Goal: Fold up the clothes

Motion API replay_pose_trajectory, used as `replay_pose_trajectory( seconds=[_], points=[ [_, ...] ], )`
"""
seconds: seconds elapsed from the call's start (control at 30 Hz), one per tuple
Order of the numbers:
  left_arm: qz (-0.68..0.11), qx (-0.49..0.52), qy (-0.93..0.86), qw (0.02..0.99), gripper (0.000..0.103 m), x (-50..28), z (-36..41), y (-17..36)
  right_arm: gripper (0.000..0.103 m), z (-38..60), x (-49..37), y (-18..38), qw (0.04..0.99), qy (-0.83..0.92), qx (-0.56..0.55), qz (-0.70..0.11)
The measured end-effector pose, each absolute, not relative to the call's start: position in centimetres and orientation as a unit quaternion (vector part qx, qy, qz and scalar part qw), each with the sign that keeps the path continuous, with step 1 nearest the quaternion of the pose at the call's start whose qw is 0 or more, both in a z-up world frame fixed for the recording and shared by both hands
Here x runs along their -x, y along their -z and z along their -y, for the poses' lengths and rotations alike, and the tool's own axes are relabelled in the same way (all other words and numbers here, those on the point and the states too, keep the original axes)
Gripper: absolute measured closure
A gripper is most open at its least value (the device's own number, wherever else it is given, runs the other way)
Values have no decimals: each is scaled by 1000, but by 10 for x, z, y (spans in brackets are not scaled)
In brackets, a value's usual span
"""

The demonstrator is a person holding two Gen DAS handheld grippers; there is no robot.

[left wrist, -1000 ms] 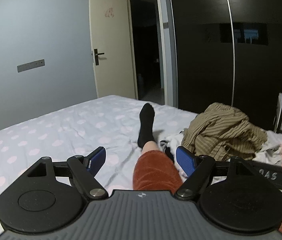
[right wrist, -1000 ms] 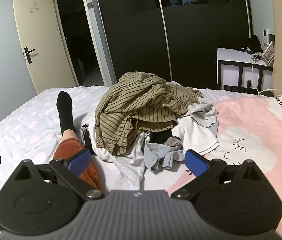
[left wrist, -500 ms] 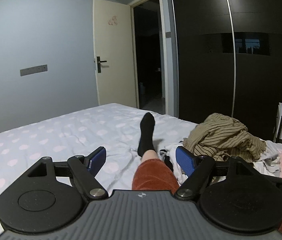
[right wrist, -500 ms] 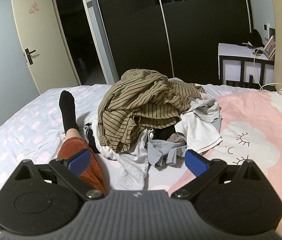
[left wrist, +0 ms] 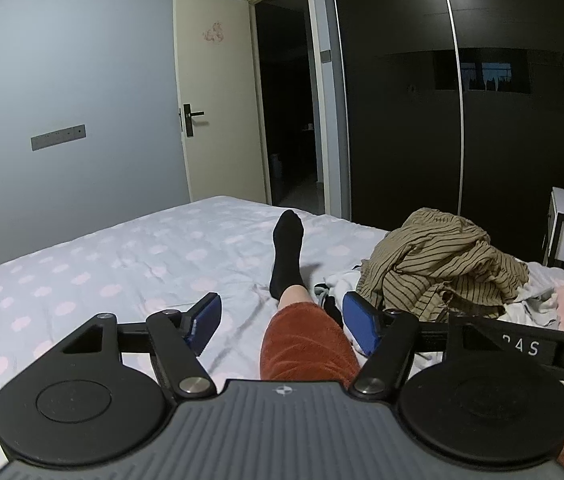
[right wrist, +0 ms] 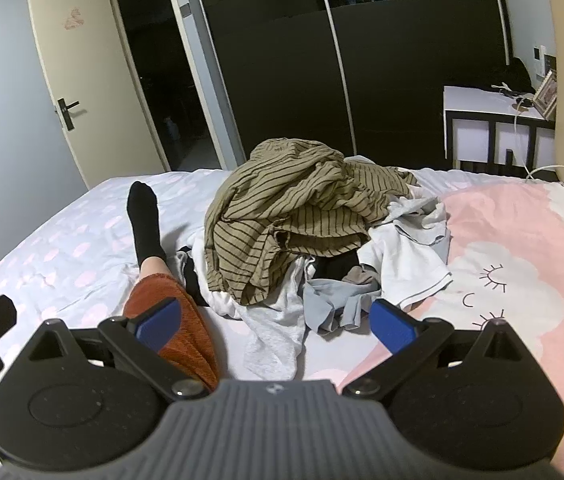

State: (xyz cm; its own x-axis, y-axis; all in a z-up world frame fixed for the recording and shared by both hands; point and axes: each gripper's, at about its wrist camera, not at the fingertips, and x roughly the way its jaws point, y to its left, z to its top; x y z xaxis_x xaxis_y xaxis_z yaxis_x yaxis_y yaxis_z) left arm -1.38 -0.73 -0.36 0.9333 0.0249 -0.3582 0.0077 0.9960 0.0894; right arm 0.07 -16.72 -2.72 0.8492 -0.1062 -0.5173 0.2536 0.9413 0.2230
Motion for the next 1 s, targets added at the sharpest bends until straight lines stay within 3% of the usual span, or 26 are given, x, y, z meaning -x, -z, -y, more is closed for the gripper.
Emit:
replay_pose_trajectory(
  seconds=[0.4, 0.5, 1.0],
  points=[
    [-173, -31, 1, 984, 23, 17, 3, 2, 2, 164, -2, 31, 950, 76, -137, -270],
    [-164, -36, 4, 986, 14, 19, 5, 1, 2, 165, -2, 31, 950, 72, -137, -272],
    [-180, -28, 3, 983, 14, 14, 5, 4, 2, 162, -4, 29, 951, 52, -128, -277]
  ],
)
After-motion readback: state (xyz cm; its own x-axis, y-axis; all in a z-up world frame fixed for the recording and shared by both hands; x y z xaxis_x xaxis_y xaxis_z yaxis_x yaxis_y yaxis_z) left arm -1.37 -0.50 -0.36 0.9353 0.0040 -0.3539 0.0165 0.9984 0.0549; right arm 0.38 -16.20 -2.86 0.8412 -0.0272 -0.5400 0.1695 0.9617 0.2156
